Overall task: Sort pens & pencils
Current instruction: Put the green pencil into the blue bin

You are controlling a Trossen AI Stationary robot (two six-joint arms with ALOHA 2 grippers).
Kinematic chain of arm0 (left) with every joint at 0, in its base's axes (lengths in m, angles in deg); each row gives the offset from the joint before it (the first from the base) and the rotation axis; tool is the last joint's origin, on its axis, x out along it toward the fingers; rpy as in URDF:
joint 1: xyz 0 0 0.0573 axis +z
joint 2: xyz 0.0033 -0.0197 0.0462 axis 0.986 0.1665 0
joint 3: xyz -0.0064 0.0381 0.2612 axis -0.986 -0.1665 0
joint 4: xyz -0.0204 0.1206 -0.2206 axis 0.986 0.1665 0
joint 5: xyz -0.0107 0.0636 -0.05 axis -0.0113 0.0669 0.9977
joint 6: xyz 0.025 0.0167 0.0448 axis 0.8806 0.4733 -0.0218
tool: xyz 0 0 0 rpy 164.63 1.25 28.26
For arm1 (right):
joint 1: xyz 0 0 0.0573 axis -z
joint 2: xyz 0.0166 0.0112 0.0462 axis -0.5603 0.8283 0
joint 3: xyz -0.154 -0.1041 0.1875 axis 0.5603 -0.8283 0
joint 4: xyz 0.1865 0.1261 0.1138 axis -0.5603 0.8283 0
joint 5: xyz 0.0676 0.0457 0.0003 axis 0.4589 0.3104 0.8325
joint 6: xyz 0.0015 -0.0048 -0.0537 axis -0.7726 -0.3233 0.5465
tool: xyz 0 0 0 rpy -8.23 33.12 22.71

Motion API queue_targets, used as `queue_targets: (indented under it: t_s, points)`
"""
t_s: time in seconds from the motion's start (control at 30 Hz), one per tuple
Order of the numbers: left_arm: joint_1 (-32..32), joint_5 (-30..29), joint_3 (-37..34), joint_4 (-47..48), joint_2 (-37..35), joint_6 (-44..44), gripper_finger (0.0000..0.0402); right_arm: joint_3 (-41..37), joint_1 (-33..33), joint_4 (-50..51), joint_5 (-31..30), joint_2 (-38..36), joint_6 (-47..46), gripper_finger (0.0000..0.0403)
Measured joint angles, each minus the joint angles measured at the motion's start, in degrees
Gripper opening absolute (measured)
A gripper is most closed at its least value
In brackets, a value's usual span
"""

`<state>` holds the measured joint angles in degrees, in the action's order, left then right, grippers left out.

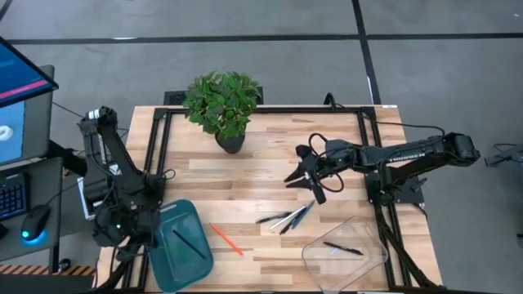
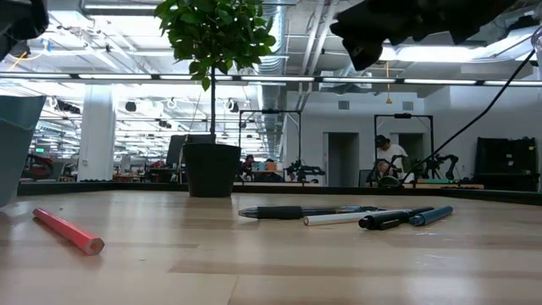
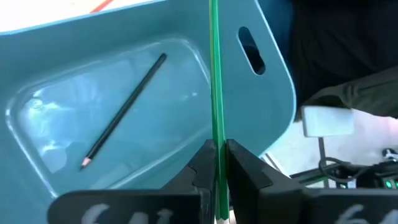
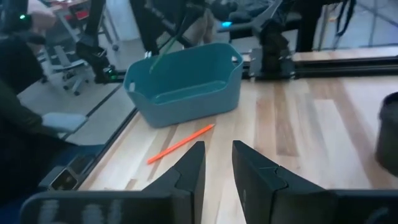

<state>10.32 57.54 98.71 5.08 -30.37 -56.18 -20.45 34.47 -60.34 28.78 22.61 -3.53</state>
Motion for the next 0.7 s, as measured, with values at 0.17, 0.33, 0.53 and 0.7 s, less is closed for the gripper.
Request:
queue_targets:
  t_s: [0.17, 0.33, 0.53, 0.7]
  points:
    - [0.0, -1.2, 0.0, 0.7, 0.0, -0.1, 0.0011, 0.0, 0.0, -0.4, -0.1, 0.0, 0.0, 0.0103]
    - [0.0, -3.3, 0.0, 0.8, 0.1, -0.4, 0.0016, 0.0, 0.0, -0.4, -0.1, 0.0, 0.0, 0.0103]
    - [0.0, -3.5, 0.0, 0.8, 0.1, -1.2, 0.0030, 0.0, 0.0, -0.4, -0.1, 0.0, 0.1, 0.0103]
    - [0.0, -3.4, 0.0, 0.9, 0.1, -1.1, 0.0039, 0.0, 0.0, -0.4, -0.1, 0.0, 0.1, 0.0103]
